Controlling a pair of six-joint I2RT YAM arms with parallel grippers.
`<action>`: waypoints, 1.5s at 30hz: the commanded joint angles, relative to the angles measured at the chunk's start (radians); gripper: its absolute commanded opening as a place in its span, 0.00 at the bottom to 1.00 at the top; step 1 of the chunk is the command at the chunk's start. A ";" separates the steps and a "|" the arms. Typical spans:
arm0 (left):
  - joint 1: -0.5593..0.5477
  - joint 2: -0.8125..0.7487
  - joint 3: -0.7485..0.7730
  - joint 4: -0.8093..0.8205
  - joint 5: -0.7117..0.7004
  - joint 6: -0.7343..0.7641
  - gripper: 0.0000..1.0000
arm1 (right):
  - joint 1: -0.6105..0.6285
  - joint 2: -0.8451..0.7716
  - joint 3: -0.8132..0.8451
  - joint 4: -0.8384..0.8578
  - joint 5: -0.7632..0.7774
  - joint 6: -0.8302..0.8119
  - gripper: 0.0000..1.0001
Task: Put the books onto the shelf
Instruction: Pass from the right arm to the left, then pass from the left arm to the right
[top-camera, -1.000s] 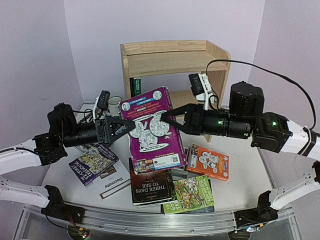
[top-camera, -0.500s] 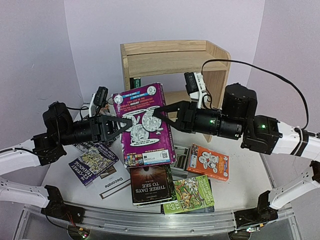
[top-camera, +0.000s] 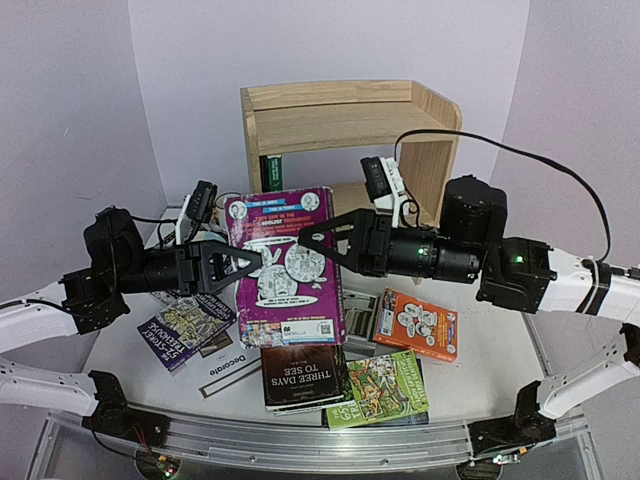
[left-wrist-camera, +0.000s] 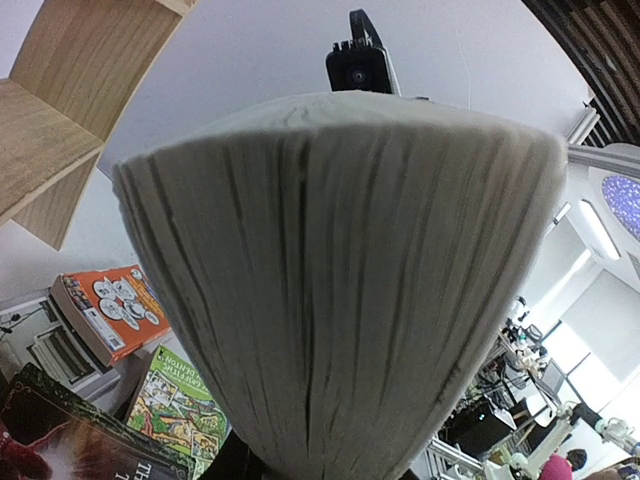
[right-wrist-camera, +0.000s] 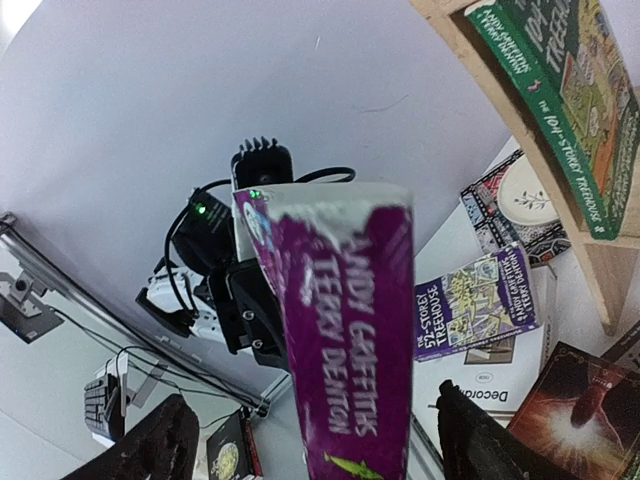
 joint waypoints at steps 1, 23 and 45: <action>0.002 -0.019 0.024 0.090 0.080 0.050 0.00 | -0.027 -0.013 0.031 -0.073 -0.202 0.005 0.89; 0.003 0.008 0.026 0.089 0.062 0.065 0.00 | -0.033 -0.063 -0.043 -0.263 -0.178 -0.118 0.62; 0.017 0.060 0.049 0.015 -0.012 0.081 0.88 | -0.033 -0.097 -0.104 -0.237 -0.050 -0.163 0.00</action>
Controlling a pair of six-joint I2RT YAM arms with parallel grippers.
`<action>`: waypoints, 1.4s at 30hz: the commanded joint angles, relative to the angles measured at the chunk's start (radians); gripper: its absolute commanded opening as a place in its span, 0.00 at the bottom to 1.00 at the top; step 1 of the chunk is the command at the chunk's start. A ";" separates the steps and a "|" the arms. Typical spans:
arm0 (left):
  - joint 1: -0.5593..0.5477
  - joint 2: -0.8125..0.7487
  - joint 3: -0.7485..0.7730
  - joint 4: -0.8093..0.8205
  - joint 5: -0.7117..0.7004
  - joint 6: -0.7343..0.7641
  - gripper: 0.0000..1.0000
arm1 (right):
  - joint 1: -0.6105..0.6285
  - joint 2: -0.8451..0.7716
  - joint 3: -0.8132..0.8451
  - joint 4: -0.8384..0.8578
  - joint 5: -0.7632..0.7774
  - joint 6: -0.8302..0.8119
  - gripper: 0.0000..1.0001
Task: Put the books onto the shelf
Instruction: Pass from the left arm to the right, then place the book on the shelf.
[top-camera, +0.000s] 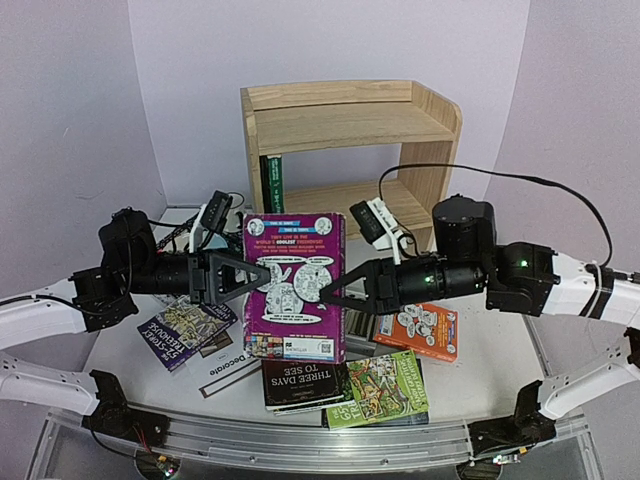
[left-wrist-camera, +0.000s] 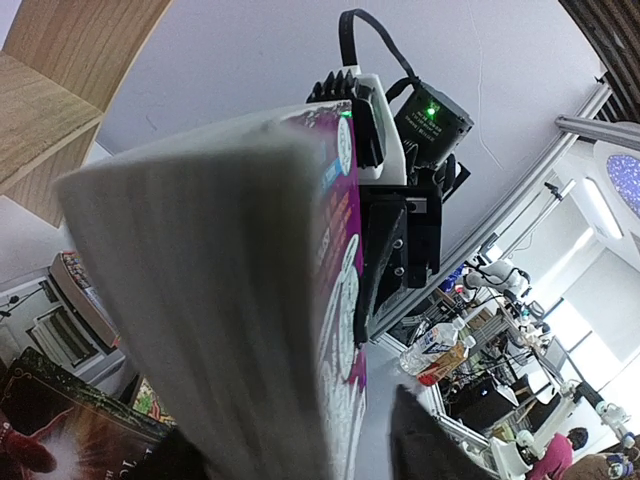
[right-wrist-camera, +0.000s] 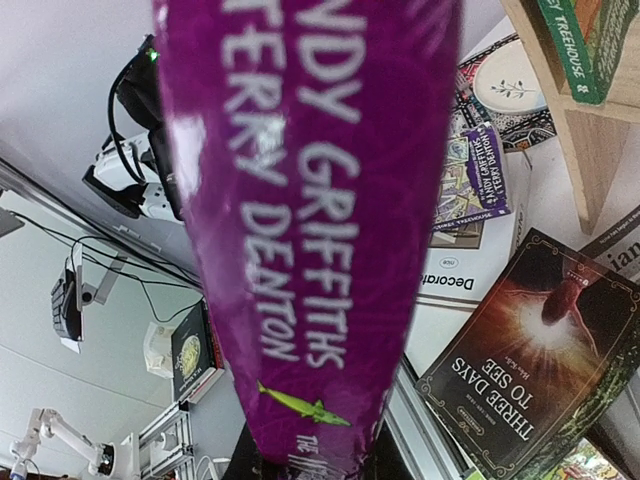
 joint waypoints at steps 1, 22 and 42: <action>0.015 0.001 0.055 0.005 -0.093 0.038 0.92 | -0.003 -0.071 -0.049 -0.011 0.152 -0.057 0.00; 0.017 -0.076 0.099 -0.309 -0.418 0.159 0.99 | -0.003 -0.144 -0.139 0.097 0.817 -0.556 0.00; 0.017 -0.076 0.100 -0.308 -0.405 0.160 0.98 | -0.003 -0.036 -0.144 0.469 0.840 -0.645 0.00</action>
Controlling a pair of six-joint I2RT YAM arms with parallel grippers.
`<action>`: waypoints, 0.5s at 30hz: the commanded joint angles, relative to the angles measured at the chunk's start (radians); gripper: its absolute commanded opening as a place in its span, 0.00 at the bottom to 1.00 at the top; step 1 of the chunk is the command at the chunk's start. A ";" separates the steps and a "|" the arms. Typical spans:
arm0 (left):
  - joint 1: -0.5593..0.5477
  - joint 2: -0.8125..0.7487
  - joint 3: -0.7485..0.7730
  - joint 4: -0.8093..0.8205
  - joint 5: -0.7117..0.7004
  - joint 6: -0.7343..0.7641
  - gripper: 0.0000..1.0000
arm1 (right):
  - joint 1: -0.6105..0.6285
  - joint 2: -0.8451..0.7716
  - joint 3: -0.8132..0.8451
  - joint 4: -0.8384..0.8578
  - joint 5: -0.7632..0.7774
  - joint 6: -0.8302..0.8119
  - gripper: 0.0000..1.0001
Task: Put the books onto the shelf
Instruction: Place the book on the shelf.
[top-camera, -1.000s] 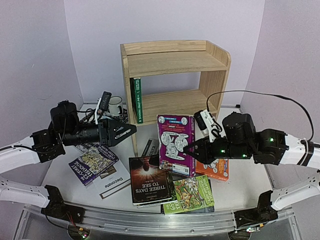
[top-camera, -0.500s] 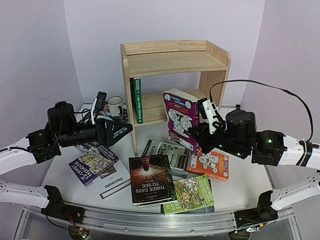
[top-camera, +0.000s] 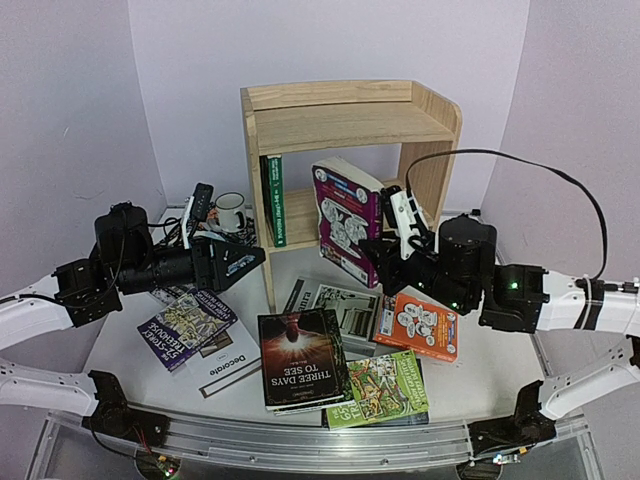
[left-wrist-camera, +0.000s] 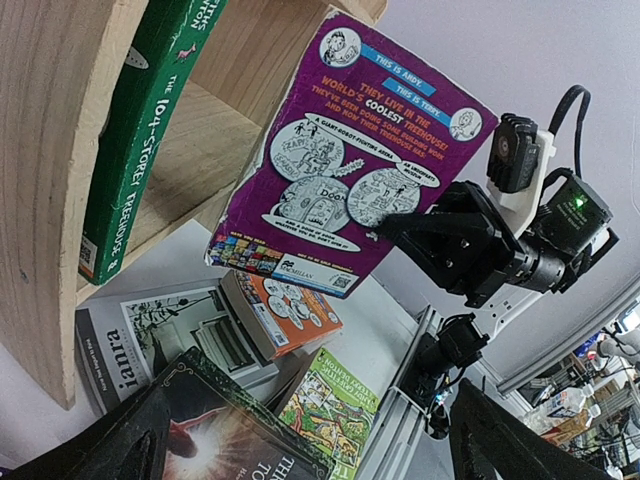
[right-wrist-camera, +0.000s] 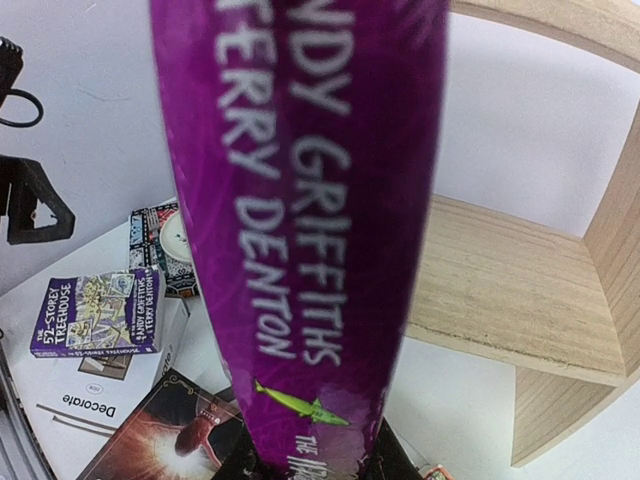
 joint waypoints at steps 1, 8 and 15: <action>0.004 -0.017 0.032 -0.001 0.000 0.020 0.98 | 0.000 -0.001 0.014 0.243 0.054 -0.034 0.00; 0.004 -0.022 0.028 -0.001 -0.001 0.020 0.98 | -0.001 0.045 0.047 0.263 0.069 -0.048 0.00; 0.004 -0.020 0.029 -0.001 0.009 0.015 0.98 | -0.001 0.086 0.070 0.297 0.073 -0.092 0.00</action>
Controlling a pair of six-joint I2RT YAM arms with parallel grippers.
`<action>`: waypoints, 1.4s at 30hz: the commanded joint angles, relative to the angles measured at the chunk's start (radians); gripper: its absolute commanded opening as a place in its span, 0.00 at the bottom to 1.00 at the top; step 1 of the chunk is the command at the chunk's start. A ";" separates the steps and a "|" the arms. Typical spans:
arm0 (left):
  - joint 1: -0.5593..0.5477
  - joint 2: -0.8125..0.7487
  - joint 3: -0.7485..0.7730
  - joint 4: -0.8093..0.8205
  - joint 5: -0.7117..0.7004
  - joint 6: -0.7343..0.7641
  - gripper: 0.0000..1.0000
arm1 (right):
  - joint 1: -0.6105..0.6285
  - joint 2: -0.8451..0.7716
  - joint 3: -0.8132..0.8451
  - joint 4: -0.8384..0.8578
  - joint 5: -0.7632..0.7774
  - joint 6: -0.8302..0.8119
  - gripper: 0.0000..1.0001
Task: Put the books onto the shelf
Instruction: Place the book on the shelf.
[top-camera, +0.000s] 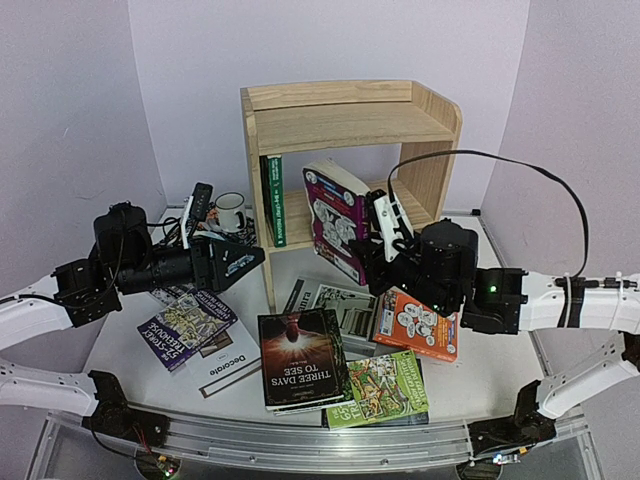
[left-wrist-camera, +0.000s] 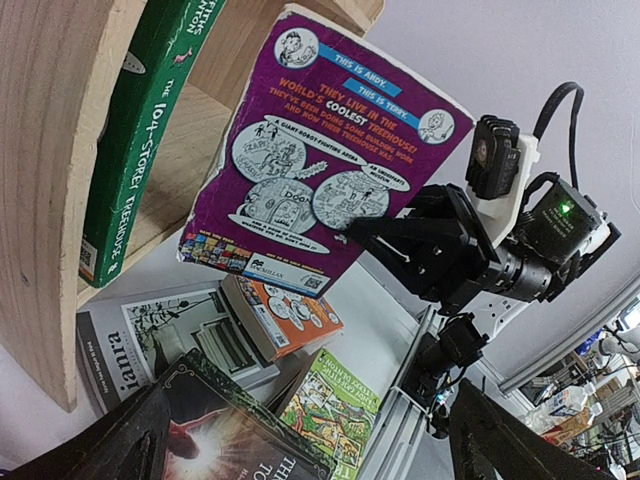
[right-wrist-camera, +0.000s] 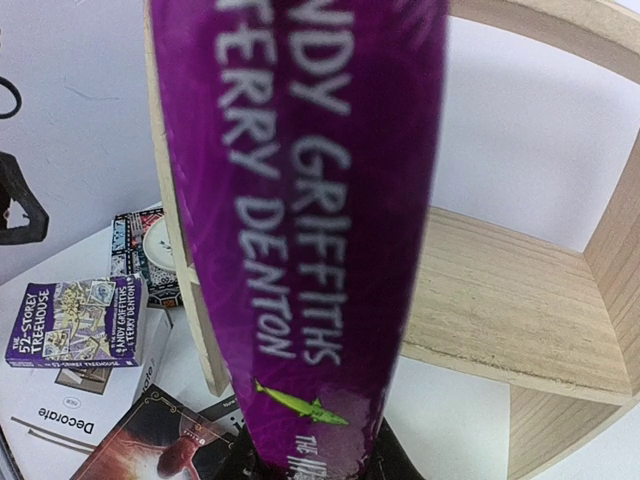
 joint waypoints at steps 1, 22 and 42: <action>0.004 -0.016 0.029 -0.001 0.012 0.005 0.98 | -0.001 0.002 0.077 0.181 0.039 -0.045 0.00; 0.003 0.003 0.037 0.001 0.029 0.003 0.98 | -0.001 0.007 0.116 0.204 0.037 -0.076 0.00; 0.004 0.003 0.037 0.001 0.032 0.002 0.98 | -0.001 0.048 0.107 0.219 0.058 -0.070 0.00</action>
